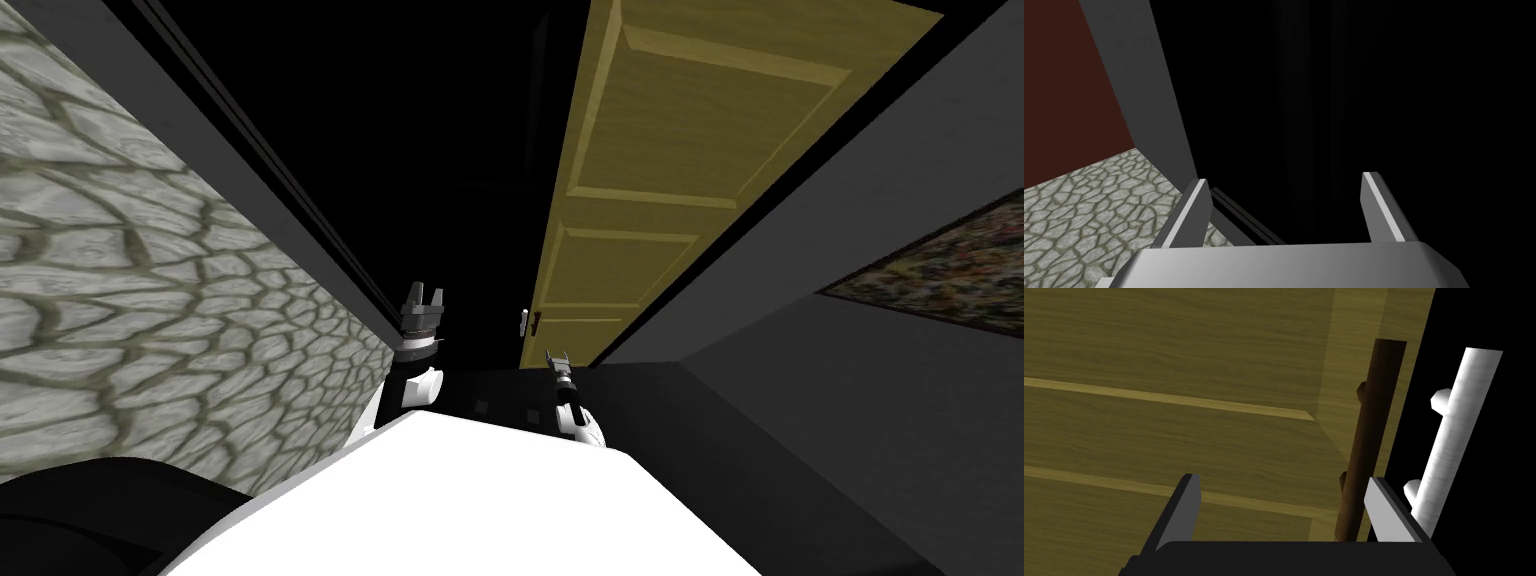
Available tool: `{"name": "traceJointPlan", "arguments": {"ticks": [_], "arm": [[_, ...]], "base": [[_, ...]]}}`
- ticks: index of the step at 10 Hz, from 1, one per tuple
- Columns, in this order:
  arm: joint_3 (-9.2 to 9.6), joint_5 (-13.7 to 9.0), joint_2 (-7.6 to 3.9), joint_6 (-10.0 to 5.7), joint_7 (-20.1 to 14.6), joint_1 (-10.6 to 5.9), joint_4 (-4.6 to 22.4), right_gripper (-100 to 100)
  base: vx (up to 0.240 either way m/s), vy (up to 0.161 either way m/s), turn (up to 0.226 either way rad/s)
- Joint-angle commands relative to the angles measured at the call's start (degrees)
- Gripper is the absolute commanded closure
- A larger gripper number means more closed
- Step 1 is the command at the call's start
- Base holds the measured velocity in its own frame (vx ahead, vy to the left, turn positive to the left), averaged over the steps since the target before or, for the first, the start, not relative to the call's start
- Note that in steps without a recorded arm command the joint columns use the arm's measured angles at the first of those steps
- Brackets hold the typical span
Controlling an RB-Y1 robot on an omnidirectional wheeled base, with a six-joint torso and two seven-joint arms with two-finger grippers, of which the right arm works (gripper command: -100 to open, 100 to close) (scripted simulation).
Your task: Pull the door open
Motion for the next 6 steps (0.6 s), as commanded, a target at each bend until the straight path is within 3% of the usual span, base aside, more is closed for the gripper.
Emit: {"name": "traceJointPlan", "arguments": {"ticks": [1, 4, 6], "arm": [[0.66, 0.33, 1.56, 0.13, 0.15, -1.02, -0.93, -100], [1.93, 0.85, 4.01, -0.04, 0.31, -3.54, -1.66, -100], [1.93, 0.85, 4.01, -0.04, 0.31, -3.54, -1.66, -100]], "base": [[0.174, -0.022, 0.102], [0.199, -0.009, 0.098], [0.105, 0.009, 0.003]]}}
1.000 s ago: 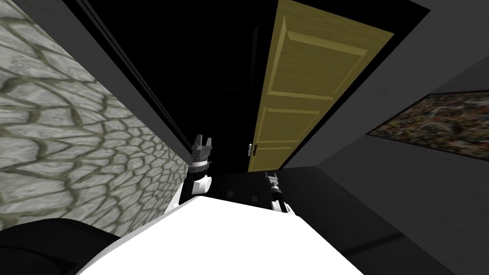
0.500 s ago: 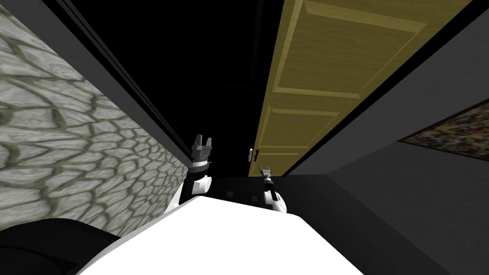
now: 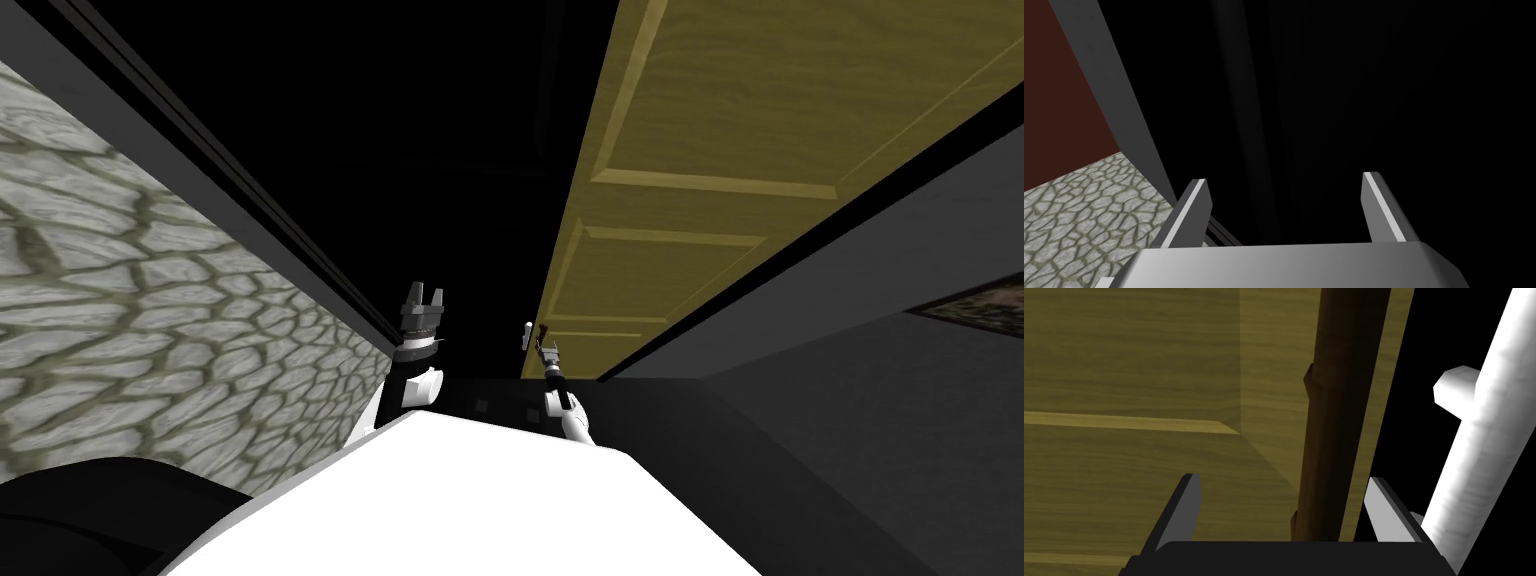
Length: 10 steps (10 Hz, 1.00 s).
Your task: Pull the door open
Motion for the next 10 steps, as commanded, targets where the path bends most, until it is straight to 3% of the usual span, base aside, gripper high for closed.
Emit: {"name": "traceJointPlan", "arguments": {"ticks": [1, 2, 3, 4, 9, 10], "arm": [[0.80, 0.36, 1.29, 0.55, -0.14, -0.88, -1.25, -100], [0.80, 0.36, 1.29, 0.55, -0.14, -0.88, -1.25, -100], [1.00, 0.51, 1.24, 1.33, -0.35, 0.16, -2.72, -100], [1.00, 0.51, 1.24, 1.33, -0.35, 0.16, -2.72, 100], [1.00, 0.51, 1.24, 1.33, -0.35, 0.16, -2.72, 100], [0.27, -0.53, -0.07, 2.09, -0.50, 1.20, -2.40, 100]], "base": [[0.111, 0.012, 0.082], [0.122, -0.002, 0.063], [0.045, -0.002, 0.009], [-0.007, 0.002, -0.008], [-0.006, 0.002, 0.003], [-0.098, 0.036, -0.027]]}}
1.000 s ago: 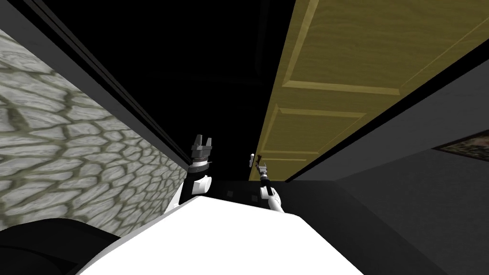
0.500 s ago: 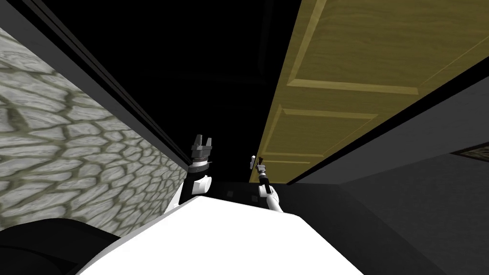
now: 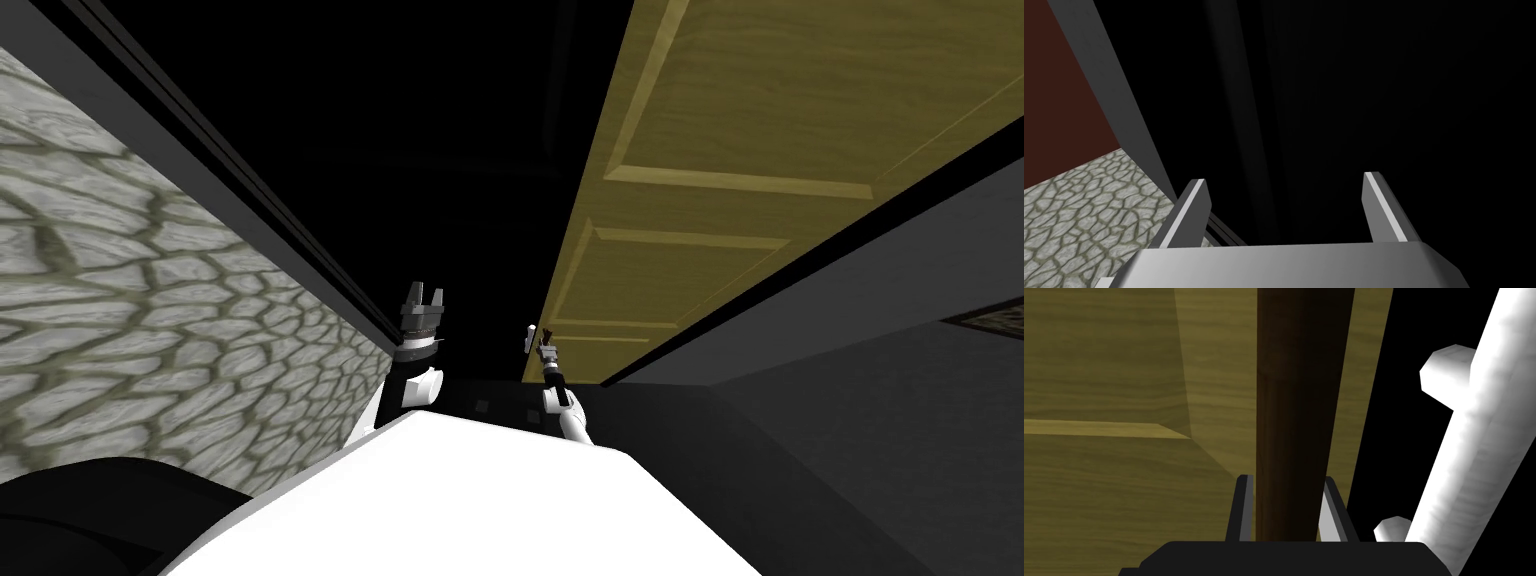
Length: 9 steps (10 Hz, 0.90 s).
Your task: Pull the door open
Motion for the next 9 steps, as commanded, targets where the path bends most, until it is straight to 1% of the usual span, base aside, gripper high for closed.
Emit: {"name": "traceJointPlan", "arguments": {"ticks": [1, 2, 3, 5, 8, 9], "arm": [[-0.93, -0.78, -0.99, -0.09, 0.09, 0.19, 1.80, 100], [-1.41, -1.43, -1.80, 0.31, -0.03, 0.80, 1.95, 100], [-1.65, -1.76, -2.20, 0.51, -0.09, 1.10, 2.02, 100], [-1.65, -1.76, -2.20, 0.51, -0.09, 1.10, 2.02, 100], [-1.65, -1.76, -2.20, 0.51, -0.09, 1.10, 2.02, 100], [-2.38, -2.74, -3.42, 1.11, -0.27, 2.01, 2.24, 100]], "base": [[-0.133, 0.034, -0.056], [-0.132, 0.007, -0.042], [-0.153, -0.006, -0.028], [-0.084, -0.004, -0.016], [0.001, 0.000, -0.003], [-0.078, 0.004, -0.056]]}}
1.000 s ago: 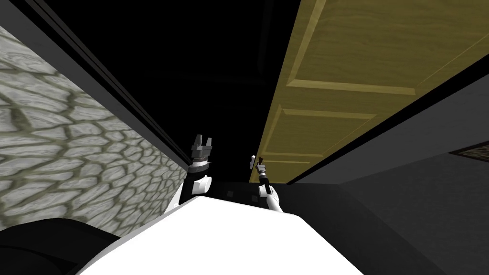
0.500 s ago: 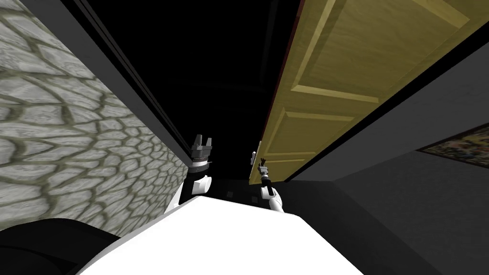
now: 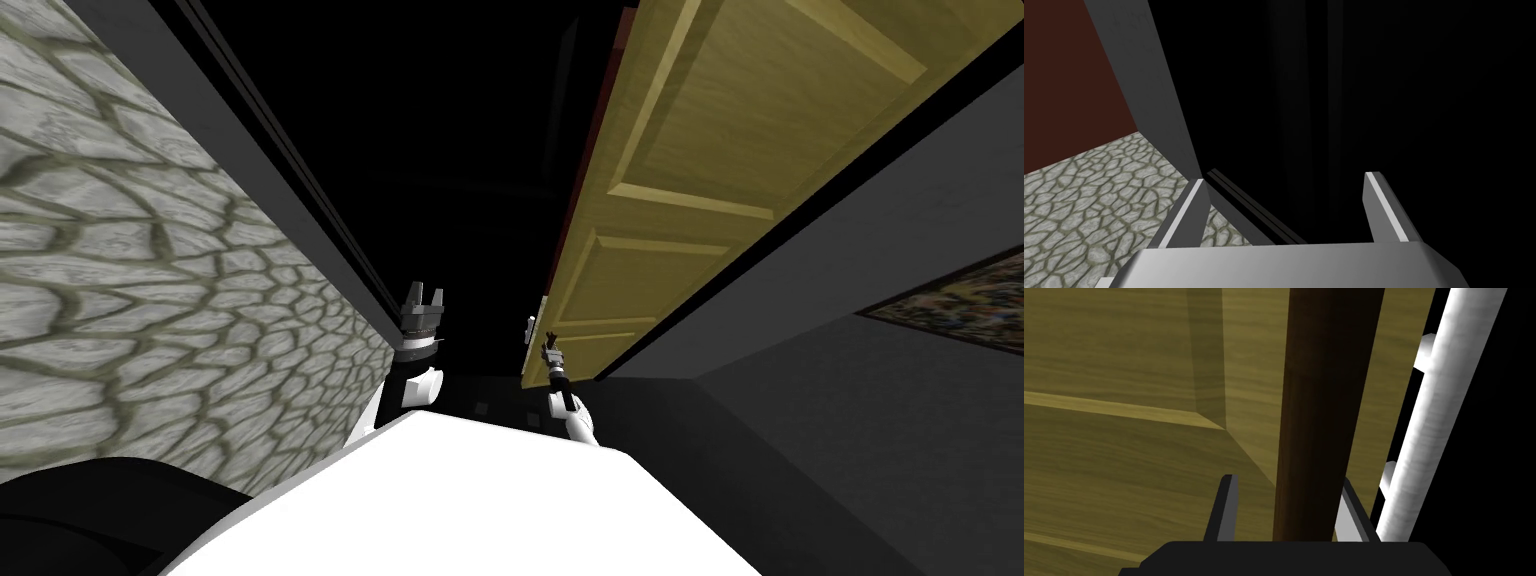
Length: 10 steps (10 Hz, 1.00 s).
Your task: Pull the door open
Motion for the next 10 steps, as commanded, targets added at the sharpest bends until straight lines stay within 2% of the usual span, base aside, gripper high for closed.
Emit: {"name": "traceJointPlan", "arguments": {"ticks": [1, 2, 3, 4, 6, 9, 10], "arm": [[-0.52, -0.31, -0.79, 2.61, -0.06, 2.86, -2.86, 100], [-0.52, -0.31, -0.79, 2.61, -0.06, 3.11, -3.16, 100], [-0.99, -1.13, -1.60, 3.14, -0.22, 3.67, -3.05, 100], [-0.99, -1.13, -1.60, 3.14, -0.22, 3.67, -3.56, 100], [-1.21, -1.69, -1.99, 3.51, -0.33, 3.91, -3.01, 100], [-1.89, -3.35, -3.19, 4.61, -0.66, 4.63, -2.91, 100], [-1.89, -3.35, -3.19, 4.61, -0.66, 4.63, -2.91, 100]], "base": [[-0.103, -0.002, -0.048], [-0.061, -0.002, -0.001], [-0.086, -0.004, -0.026], [-0.094, 0.005, -0.027], [-0.063, 0.006, -0.022], [-0.058, 0.008, -0.017], [-0.052, 0.003, -0.022]]}}
